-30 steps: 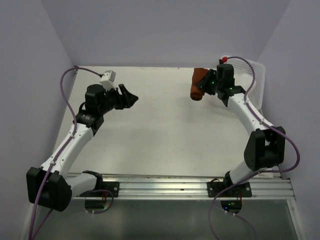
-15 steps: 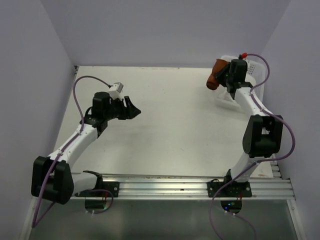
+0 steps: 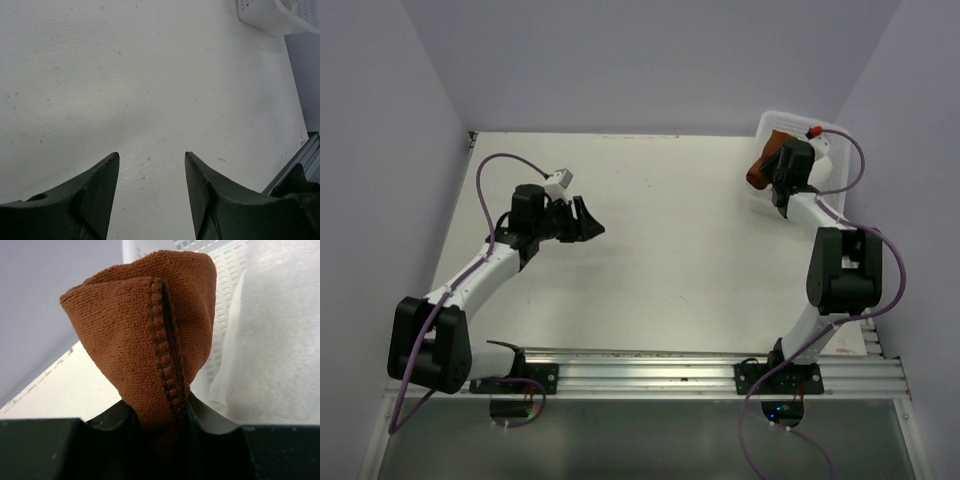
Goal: Roll the towels
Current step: Place the rolled towel into the container
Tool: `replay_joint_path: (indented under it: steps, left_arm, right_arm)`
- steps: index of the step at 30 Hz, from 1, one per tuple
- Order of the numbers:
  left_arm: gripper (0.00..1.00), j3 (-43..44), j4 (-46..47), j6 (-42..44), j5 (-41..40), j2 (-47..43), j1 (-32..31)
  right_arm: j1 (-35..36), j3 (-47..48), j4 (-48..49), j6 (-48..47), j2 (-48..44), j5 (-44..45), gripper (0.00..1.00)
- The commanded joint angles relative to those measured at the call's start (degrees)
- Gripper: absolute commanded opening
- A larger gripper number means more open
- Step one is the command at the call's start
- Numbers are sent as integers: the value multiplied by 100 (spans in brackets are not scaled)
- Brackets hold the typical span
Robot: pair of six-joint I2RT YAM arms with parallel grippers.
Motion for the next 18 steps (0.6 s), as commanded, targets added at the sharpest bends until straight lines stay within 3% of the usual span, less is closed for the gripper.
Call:
replay_joint_path:
  steps: [1, 14, 17, 18]
  left_arm:
    - [59, 172, 219, 93, 198, 104, 49]
    - [58, 190, 298, 5, 365, 253, 40]
    - [58, 172, 298, 5, 373, 254, 49]
    - [58, 155, 298, -4, 374, 254, 49]
  right_arm:
    - [-204, -44, 818, 68, -30, 317, 6]
    - [-248, 904, -412, 42, 1191, -253, 11]
    - [-256, 1045, -675, 69, 1333, -193, 13]
    - [-256, 1107, -763, 86, 1412, -157, 19]
